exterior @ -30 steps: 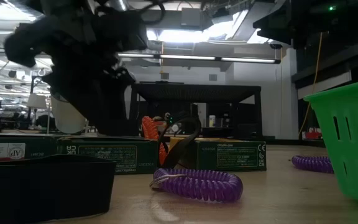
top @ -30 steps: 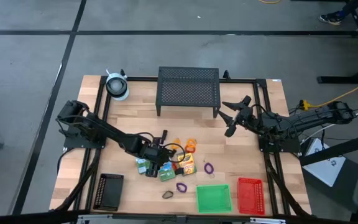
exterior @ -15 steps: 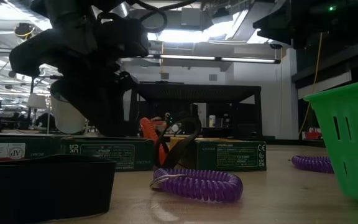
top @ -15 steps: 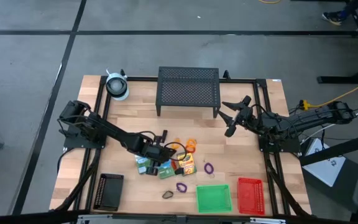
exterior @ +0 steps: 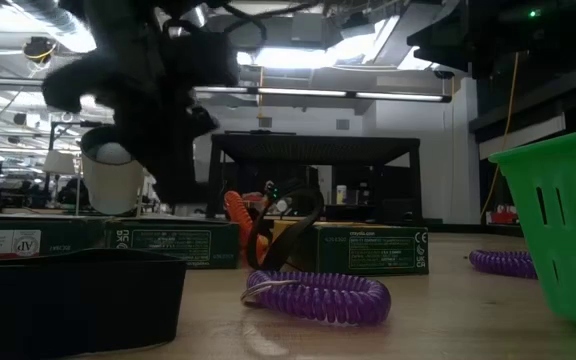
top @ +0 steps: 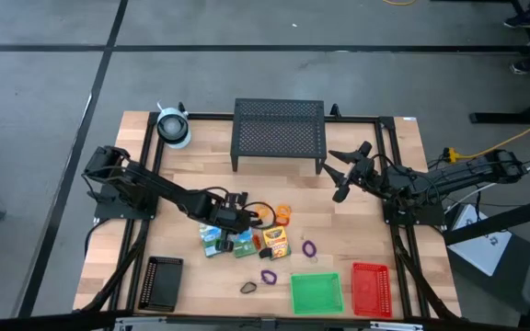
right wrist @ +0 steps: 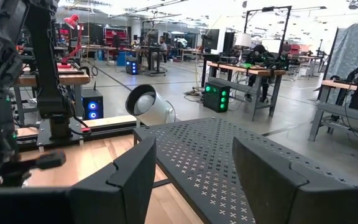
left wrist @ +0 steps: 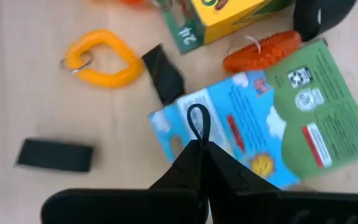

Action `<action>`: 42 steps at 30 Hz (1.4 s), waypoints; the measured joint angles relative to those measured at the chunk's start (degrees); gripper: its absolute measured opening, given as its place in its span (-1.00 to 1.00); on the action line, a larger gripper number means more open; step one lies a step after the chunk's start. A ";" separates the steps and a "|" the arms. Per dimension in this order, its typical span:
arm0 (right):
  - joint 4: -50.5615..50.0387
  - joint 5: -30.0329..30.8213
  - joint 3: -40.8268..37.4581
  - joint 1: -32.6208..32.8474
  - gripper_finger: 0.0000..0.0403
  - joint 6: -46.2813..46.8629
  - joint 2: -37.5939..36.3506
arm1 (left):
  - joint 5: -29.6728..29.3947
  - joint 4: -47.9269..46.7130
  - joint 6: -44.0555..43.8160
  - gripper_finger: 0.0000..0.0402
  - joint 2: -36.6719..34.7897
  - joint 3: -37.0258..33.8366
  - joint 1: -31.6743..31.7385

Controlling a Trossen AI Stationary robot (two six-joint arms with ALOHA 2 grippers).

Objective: Pick & Place Office Desk Supplies
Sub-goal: Put the black rubber band into the black bin

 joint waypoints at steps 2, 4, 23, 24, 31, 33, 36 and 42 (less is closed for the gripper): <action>0.00 0.00 0.00 0.00 0.07 -0.01 0.00 | 0.03 -1.32 0.02 -0.98 -2.24 0.30 0.00; 0.00 0.00 0.00 0.00 0.07 -0.01 -0.02 | 0.74 -1.76 0.02 -0.97 -5.25 0.30 -0.01; -0.13 -2.34 -0.02 0.02 0.07 -0.09 -0.02 | 10.71 -10.08 -32.45 -0.98 -26.06 -5.78 -17.33; -0.13 -2.31 -0.02 0.00 0.07 -0.01 0.00 | 9.65 -9.99 -35.17 -0.98 -26.11 -6.53 -19.42; -0.11 -2.90 -0.02 0.00 0.07 3.56 0.00 | 1.66 -7.27 -54.99 -0.98 -26.11 -9.50 -34.75; -0.11 -3.04 -0.02 0.02 0.07 4.62 0.00 | -1.72 -7.22 -60.26 -0.98 -26.14 -9.81 -38.83; -0.17 -3.02 -0.02 0.00 0.07 6.04 0.32 | -6.20 -8.02 -67.63 -0.97 -26.14 -10.62 -44.47; -0.39 -3.04 -0.02 0.00 0.07 7.51 2.35 | -8.56 -12.00 -83.20 -0.97 -25.21 -13.63 -51.75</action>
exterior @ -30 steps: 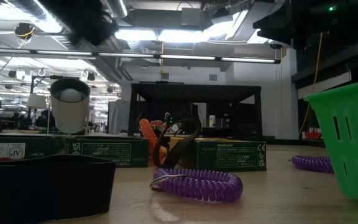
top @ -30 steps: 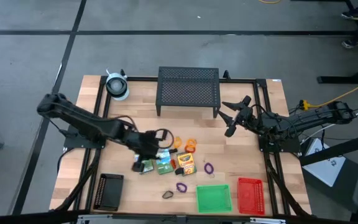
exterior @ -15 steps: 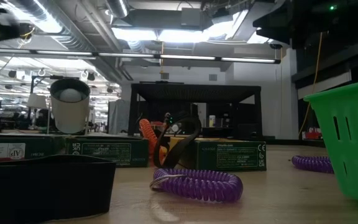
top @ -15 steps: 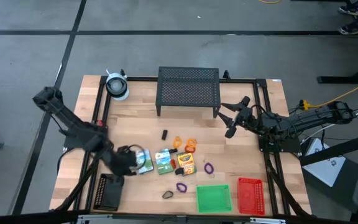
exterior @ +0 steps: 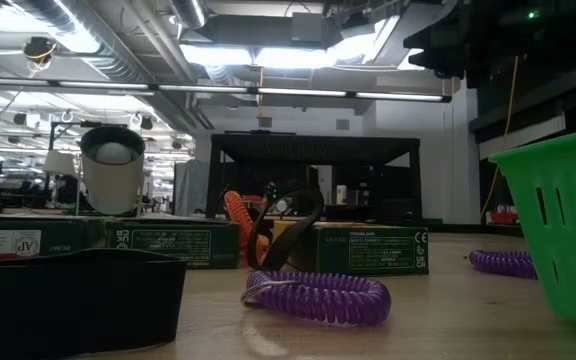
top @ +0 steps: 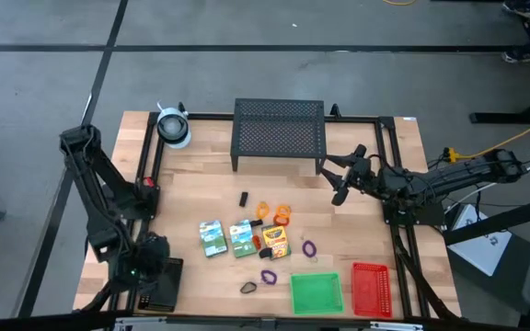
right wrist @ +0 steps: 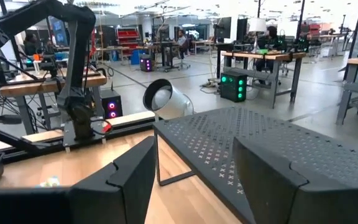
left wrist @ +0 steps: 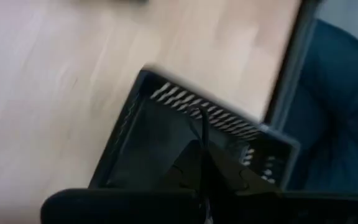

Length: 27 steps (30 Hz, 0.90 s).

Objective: Pick & Place Office Desk Supplies
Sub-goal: Put the black rubber band into the black bin

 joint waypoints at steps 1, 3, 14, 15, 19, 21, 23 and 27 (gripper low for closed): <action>-0.03 -0.05 0.00 0.02 0.07 0.00 0.37 | 0.13 0.12 -2.05 -0.96 0.19 -0.84 -0.68; 0.02 -0.15 0.00 0.00 0.07 0.00 1.09 | 0.77 0.60 -5.32 -0.96 0.81 -2.22 -1.62; -0.01 -0.11 0.00 0.02 0.07 -0.61 1.91 | 0.41 4.85 -8.99 -0.77 1.74 -3.42 -1.74; -0.02 -0.10 0.00 0.00 0.07 -0.61 1.91 | 0.43 5.22 -9.19 -0.72 1.74 -3.42 -1.76; -0.02 0.04 0.00 0.01 0.07 -0.63 1.91 | -0.27 5.42 -10.20 -0.50 1.74 -3.42 -1.76; -0.02 0.04 0.00 0.02 0.07 -0.69 1.91 | -0.66 5.45 -10.52 -0.37 1.74 -3.42 -1.76; 0.00 0.04 0.00 0.01 0.07 -1.47 1.91 | -0.66 5.45 -10.56 -0.25 1.74 -3.42 -1.76; 0.00 0.04 0.00 0.01 0.07 -1.93 1.91 | -1.38 5.45 -8.92 -0.06 1.70 -3.40 -1.76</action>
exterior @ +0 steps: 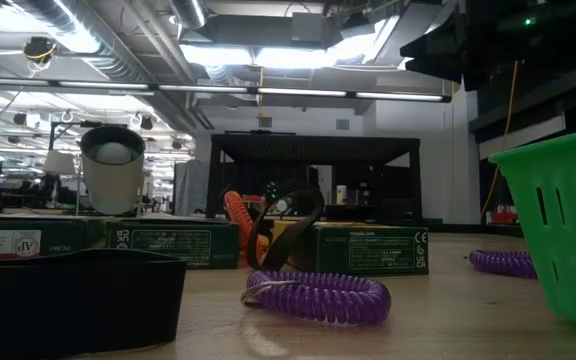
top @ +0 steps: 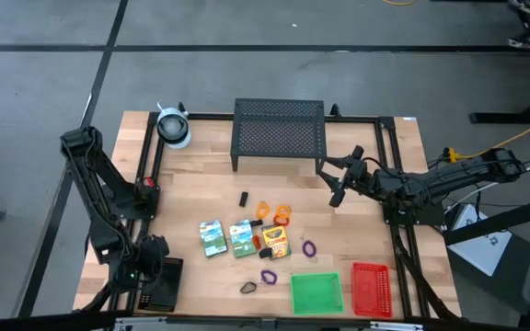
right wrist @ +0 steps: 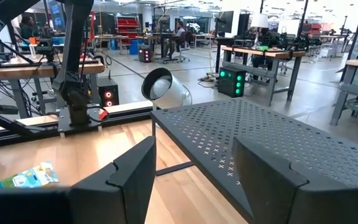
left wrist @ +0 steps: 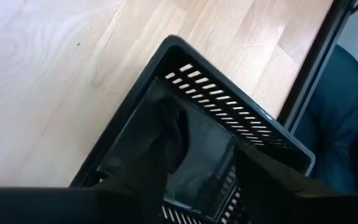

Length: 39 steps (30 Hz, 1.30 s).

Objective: Pick & Place Office Desk Supplies
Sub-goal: Put the black rubber band into the black bin

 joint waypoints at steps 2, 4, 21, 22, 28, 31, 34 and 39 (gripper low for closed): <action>0.00 0.00 0.00 0.01 0.07 -0.02 0.00 | -2.07 0.00 1.73 0.01 -0.05 -0.02 0.00; 0.02 0.00 0.00 0.00 0.07 -0.02 0.00 | -5.18 -0.02 4.32 0.05 -0.10 0.00 0.04; 3.82 -0.36 0.00 -0.01 0.07 0.43 0.02 | -20.59 24.88 59.37 0.00 1.27 3.13 20.97; 3.82 -0.69 0.00 -0.01 0.07 0.45 0.02 | -16.66 27.43 61.53 0.00 2.36 3.13 23.43; 3.35 -1.73 0.00 -0.01 0.07 0.83 0.02 | -2.03 33.17 66.53 0.03 11.54 3.93 34.54; 2.96 -1.73 0.00 0.02 0.07 0.92 0.02 | 1.13 32.82 69.04 0.03 16.77 6.05 37.29; 2.62 -1.73 0.00 -0.01 0.07 0.92 0.03 | 5.30 32.69 71.95 0.03 21.72 9.75 38.73; 2.60 -1.70 0.00 -0.01 0.07 0.92 0.04 | 10.13 25.23 76.84 0.00 29.84 19.05 39.06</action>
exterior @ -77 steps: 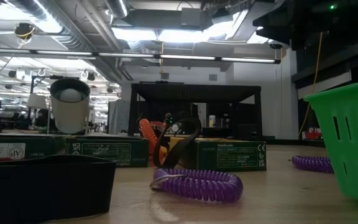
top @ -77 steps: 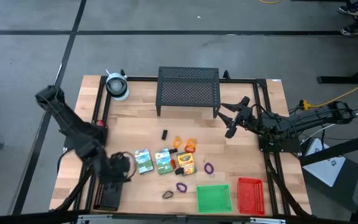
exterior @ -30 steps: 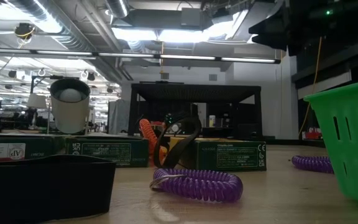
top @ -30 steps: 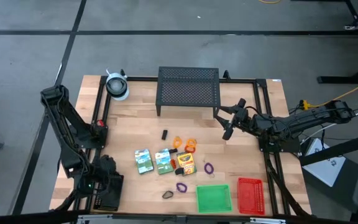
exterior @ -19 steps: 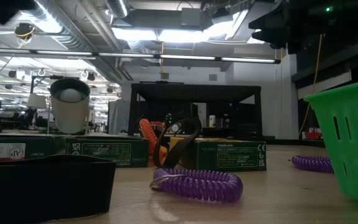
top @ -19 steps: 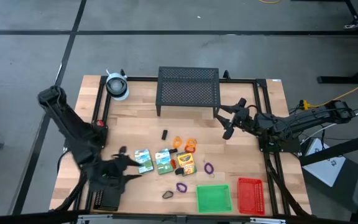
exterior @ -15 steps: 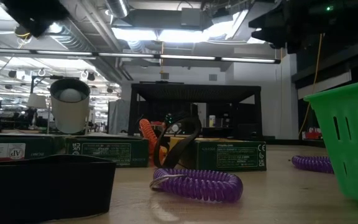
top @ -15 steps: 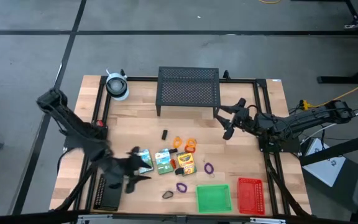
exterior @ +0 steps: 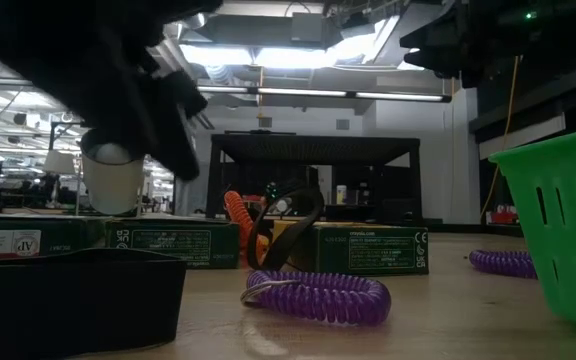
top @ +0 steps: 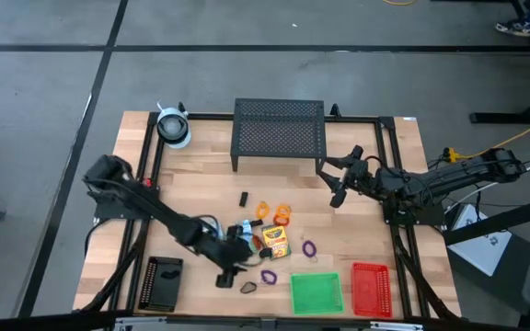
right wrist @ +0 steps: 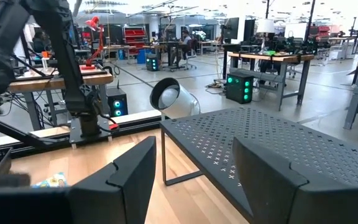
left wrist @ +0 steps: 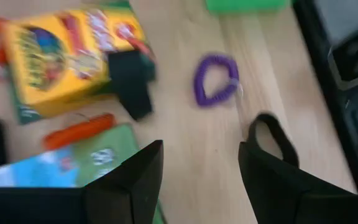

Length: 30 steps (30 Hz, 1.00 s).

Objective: Pick & Place Office Desk Supplies
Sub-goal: Put the black rubber band into the black bin

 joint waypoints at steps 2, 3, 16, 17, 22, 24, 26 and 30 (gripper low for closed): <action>-0.02 -0.02 0.00 0.02 0.07 0.00 0.00 | 1.82 -4.89 1.28 -0.02 3.13 4.40 -0.22; 0.00 -0.02 0.00 0.00 0.07 0.00 0.00 | 2.29 -7.47 1.75 -0.03 4.47 6.39 -0.36; -0.11 -0.02 0.00 0.00 0.07 0.81 0.00 | 7.99 -14.22 4.48 -0.03 11.24 17.06 0.45; -0.11 -0.02 0.00 0.02 0.07 0.81 0.00 | 9.24 -14.18 3.84 -0.02 11.24 17.38 0.82; -0.13 -0.02 0.00 0.00 0.07 0.81 0.00 | 9.62 -14.14 1.30 -0.02 11.51 17.59 1.29; -0.23 -0.02 0.00 0.00 0.07 0.81 0.00 | 9.52 -14.16 0.59 -0.02 11.59 17.48 1.27; -0.28 -0.02 0.00 0.02 0.07 0.81 0.00 | 9.15 -14.24 -0.22 -0.02 11.47 17.52 1.22; -0.28 -0.81 0.00 0.01 0.07 0.85 0.00 | 9.26 -14.42 -0.80 -0.02 11.49 17.50 0.47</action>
